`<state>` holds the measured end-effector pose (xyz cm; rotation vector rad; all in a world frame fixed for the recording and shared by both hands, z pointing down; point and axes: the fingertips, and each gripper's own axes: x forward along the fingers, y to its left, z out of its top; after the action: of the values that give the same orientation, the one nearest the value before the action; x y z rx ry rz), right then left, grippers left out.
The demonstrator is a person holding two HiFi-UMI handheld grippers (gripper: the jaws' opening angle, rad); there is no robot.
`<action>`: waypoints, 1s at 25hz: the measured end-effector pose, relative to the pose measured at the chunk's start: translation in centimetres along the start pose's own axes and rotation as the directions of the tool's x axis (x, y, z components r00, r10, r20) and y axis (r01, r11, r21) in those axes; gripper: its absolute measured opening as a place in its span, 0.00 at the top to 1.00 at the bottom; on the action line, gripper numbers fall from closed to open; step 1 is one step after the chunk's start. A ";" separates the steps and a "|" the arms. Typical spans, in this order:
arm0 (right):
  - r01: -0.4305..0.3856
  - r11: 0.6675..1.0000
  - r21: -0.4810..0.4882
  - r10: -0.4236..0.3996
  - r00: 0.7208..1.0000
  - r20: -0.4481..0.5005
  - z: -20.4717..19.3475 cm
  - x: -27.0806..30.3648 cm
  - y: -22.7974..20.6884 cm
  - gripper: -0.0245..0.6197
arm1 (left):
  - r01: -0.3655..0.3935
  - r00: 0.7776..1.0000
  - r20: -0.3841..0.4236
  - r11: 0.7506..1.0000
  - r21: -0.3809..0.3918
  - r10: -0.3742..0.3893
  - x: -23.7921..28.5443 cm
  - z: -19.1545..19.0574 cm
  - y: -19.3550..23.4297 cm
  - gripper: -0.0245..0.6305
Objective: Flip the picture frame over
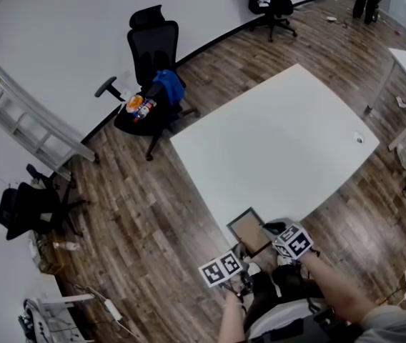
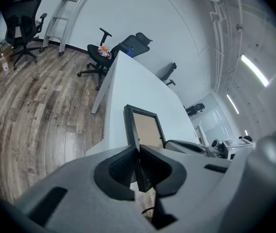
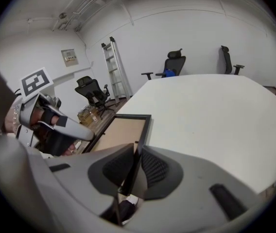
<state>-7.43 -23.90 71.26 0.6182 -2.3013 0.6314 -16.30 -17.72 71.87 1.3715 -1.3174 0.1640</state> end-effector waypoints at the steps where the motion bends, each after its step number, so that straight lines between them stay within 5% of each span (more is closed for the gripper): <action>1: 0.002 1.000 0.001 -0.002 1.000 0.003 0.0 0.1 -0.1 0.88 | -0.002 1.000 -0.001 1.000 -0.004 0.002 0.1 0.0 0.1 0.92; 18: 0.022 1.000 -0.005 -0.022 1.000 0.000 -0.3 0.2 -0.5 0.88 | -0.022 1.000 0.010 1.000 0.001 0.022 0.8 -0.3 0.5 0.92; 25: 0.030 0.999 -0.033 -0.031 0.999 -0.017 0.4 -0.4 -0.3 0.88 | -0.040 0.999 -0.001 0.997 0.059 0.040 0.4 -0.5 -0.3 0.92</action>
<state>-7.22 -24.27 70.80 0.6288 -2.2777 0.5807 -15.69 -17.68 72.10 1.3947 -1.3479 0.2335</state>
